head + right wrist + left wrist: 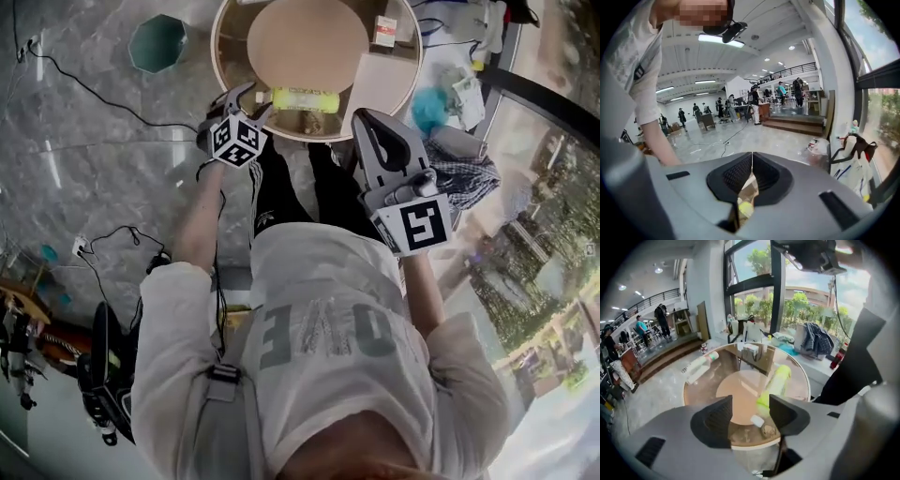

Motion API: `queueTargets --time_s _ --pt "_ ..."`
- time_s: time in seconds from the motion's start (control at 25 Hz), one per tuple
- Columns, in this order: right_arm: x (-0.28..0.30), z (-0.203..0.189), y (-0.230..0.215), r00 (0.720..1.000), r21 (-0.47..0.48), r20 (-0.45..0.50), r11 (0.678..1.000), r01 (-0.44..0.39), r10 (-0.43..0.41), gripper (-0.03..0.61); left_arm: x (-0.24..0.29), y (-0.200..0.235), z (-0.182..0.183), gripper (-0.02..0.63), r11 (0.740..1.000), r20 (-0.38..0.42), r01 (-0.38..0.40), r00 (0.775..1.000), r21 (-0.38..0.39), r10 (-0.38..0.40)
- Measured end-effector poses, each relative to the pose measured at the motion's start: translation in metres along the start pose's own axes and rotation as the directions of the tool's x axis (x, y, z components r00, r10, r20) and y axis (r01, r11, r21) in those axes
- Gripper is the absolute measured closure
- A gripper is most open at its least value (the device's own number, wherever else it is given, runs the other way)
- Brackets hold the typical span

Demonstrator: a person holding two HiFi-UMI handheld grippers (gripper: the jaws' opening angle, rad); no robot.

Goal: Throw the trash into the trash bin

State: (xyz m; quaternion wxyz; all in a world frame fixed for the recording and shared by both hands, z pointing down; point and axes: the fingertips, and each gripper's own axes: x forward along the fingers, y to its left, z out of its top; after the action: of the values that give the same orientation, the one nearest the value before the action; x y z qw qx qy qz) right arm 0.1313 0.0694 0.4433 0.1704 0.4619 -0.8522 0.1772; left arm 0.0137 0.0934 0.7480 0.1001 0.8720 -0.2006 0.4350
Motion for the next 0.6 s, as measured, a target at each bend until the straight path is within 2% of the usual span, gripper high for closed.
queueTargets --time_s 0.08,0.2,0.36,0.6 --pt "0.010 -0.010 0.009 0.999 -0.011 -0.015 0.999 -0.039 0.039 0.563 0.017 -0.013 -0.026 0.364 0.998 -0.070 0.061 0.996 0.028 -0.059" --pt "0.021 -0.022 0.016 0.998 0.037 -0.031 0.998 -0.057 0.058 0.563 0.036 -0.025 -0.057 0.364 0.987 -0.169 0.134 0.978 0.083 -0.119" --pt "0.024 -0.037 0.017 0.997 0.081 -0.056 0.995 -0.050 0.055 0.563 0.052 -0.026 -0.068 0.364 0.977 -0.220 0.152 0.968 0.149 -0.117" --pt "0.027 -0.042 0.019 0.995 0.084 -0.070 0.994 -0.062 0.068 0.563 0.070 -0.027 -0.063 0.364 0.923 -0.278 0.209 0.953 0.321 -0.119"
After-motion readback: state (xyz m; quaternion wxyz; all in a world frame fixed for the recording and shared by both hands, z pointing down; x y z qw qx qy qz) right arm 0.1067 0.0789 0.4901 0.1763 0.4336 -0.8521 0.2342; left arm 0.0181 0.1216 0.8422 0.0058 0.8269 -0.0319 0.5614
